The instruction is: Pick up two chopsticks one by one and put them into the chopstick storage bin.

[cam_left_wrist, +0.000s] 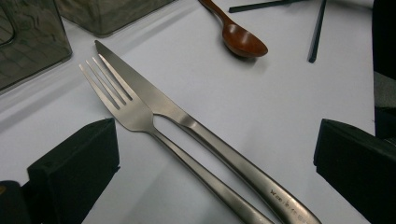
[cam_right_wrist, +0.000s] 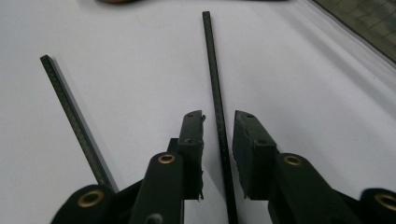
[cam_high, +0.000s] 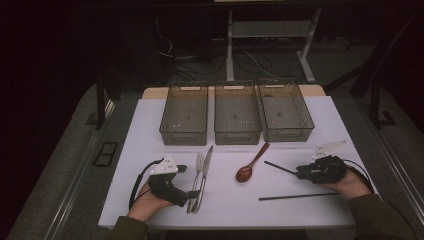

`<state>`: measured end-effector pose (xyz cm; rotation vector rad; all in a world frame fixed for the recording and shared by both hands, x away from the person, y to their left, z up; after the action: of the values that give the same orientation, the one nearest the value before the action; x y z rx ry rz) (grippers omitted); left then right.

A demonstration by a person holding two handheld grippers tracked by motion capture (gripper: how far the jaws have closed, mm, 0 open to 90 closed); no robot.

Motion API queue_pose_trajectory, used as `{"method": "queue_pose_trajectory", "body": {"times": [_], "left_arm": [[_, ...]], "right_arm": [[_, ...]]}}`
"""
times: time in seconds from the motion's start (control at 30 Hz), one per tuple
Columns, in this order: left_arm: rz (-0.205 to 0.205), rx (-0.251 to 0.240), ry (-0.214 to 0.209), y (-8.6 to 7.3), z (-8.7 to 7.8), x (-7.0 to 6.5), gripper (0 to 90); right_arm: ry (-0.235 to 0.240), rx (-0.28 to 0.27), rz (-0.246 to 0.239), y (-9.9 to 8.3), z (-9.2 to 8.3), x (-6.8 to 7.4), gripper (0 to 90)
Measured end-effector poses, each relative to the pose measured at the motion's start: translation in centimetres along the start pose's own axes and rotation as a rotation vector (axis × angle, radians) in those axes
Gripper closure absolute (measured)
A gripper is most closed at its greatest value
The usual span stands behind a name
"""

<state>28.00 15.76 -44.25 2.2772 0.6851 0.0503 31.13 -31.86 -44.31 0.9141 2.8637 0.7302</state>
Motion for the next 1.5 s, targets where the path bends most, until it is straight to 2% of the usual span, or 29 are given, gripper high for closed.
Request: {"method": "queue_pose_trajectory", "body": {"times": [0.17,0.6,0.93,1.5], "left_arm": [[-0.002,-0.002,-0.002,-0.05,0.00,0.04,0.0],[-0.003,-0.001,-0.002,-0.09,0.04,0.05,0.0],[-0.003,0.000,-0.001,-0.09,0.02,0.08,0.0],[-0.002,-0.001,-0.001,-0.08,0.00,0.09,0.0]], "right_arm": [[-0.011,0.035,-0.017,0.09,0.56,-0.12,76.2],[-0.041,0.057,-0.033,0.28,0.91,-0.14,82.6],[-0.014,0.047,-0.029,0.20,0.89,-0.52,84.6],[-0.007,0.021,-0.011,0.49,0.06,-0.62,84.8]]}}
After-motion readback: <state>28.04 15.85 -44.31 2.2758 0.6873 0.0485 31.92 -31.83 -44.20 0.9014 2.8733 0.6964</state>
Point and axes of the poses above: each handheld gripper's, and its own axes: z roughly forward along the jaws, y roughly out of its top, x roughly to its left, the point moved 1 cm from there along z, roughly forward along the jaws, and after that the axes turned 13 degrees about x, right-handed, at the moved point
